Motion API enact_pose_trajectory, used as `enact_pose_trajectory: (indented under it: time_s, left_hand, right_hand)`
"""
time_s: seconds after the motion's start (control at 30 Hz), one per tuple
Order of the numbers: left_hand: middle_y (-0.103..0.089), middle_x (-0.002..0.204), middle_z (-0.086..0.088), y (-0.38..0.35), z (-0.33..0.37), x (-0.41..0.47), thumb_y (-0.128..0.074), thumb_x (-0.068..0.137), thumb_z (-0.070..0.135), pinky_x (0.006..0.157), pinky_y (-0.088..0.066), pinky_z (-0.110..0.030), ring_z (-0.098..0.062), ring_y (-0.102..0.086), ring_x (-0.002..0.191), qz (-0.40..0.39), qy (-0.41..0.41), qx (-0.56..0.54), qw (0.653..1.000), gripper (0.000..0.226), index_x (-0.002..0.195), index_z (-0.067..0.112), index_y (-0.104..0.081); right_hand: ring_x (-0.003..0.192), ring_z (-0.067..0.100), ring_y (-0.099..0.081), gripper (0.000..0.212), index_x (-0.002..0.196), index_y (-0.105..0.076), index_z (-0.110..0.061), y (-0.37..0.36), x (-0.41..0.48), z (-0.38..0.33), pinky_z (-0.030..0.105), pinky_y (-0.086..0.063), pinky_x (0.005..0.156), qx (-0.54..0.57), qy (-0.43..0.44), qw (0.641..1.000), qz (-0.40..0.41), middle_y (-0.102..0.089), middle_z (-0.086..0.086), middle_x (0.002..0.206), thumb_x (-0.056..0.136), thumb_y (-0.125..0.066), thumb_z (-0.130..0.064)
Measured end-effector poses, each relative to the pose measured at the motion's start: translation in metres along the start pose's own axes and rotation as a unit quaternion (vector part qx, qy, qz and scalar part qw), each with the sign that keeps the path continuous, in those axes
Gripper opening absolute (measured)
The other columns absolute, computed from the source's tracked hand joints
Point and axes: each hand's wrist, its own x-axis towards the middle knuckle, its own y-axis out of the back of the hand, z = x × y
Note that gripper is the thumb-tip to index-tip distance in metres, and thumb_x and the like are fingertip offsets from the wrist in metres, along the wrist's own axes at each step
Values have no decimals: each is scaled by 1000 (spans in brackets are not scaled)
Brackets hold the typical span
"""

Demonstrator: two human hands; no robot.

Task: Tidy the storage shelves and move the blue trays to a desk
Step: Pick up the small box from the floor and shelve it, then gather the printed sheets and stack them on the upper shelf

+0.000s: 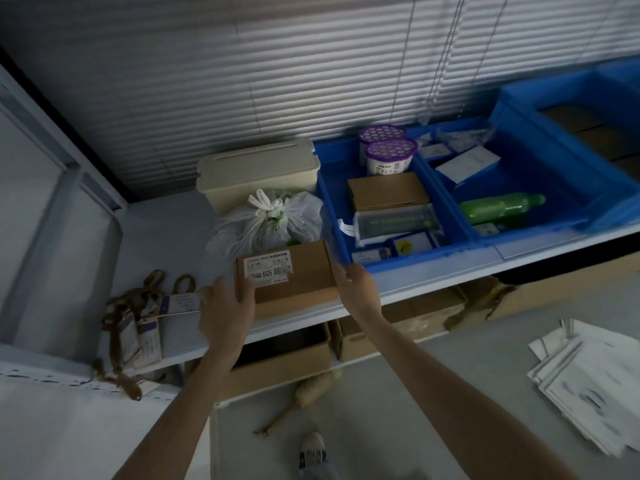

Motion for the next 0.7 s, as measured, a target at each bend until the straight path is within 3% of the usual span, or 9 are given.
enact_pose_trajectory:
  time_s: [0.07, 0.17, 0.23, 0.33, 0.47, 0.6, 0.7]
  left_hand:
    - [-60, 105, -7, -1, 24, -35, -51, 96, 43, 72, -48, -39, -27, -60, 92, 71, -111, -17, 991, 34, 109, 13, -59]
    - [-63, 86, 6, -38, 71, -104, -52, 97, 33, 67, -51, -35, -14, -61, 77, -45, -169, -72, 982, 17, 92, 20, -62]
    - [-64, 83, 7, -82, 103, -154, -52, 97, 32, 67, -49, -33, -14, -61, 77, -167, -156, -72, 971, 17, 87, 22, -61]
    - [-64, 79, -1, -152, 146, -232, -53, 95, 24, 68, -44, -33, -20, -60, 76, -302, -142, -62, 941, 18, 82, 15, -63]
    - [-65, 72, -7, -222, 193, -320, -54, 92, 17, 66, -45, -31, -24, -61, 70, -392, -118, -35, 911, 20, 77, 10, -67]
    - [-64, 64, -8, -280, 239, -386, -54, 89, 12, 60, -46, -29, -22, -59, 58, -444, -120, -19, 888, 26, 64, 13, -61]
    - [-62, 63, -9, -325, 284, -425, -53, 88, 11, 58, -45, -28, -23, -58, 56, -478, -128, -16, 869, 26, 63, 12, -59]
  right_hand:
    - [76, 19, -59, 31, 89, -64, -15, 37, -13, 19, 34, -48, 68, -23, 17, 999, -28, -64, 6, 84, 93, -46, -40]
    - [69, 19, -63, 28, 75, -65, -9, 102, -30, 85, 45, -57, 71, 29, -47, 998, -39, -70, 10, 77, 80, -51, -33]
    - [64, 21, -64, 25, 69, -64, -10, 154, -45, 149, 43, -54, 61, 52, -86, 995, -13, -68, 4, 65, 75, -52, -32]
    - [60, 23, -58, 18, 70, -60, -9, 236, -84, 233, 35, -43, 55, 74, -159, 984, 16, -61, 8, 64, 83, -54, -20]
    - [55, 22, -53, 23, 81, -56, 14, 329, -125, 320, 29, -40, 49, 115, -223, 966, 58, -58, 14, 65, 87, -53, -8]
    - [41, 18, -54, 17, 85, -67, 3, 406, -140, 378, 21, -41, 43, 179, -266, 942, 101, -63, 12, 61, 88, -52, -4]
    - [43, 18, -56, 15, 81, -66, -2, 459, -136, 419, 21, -42, 45, 215, -306, 919, 122, -64, 12, 61, 88, -53, -6]
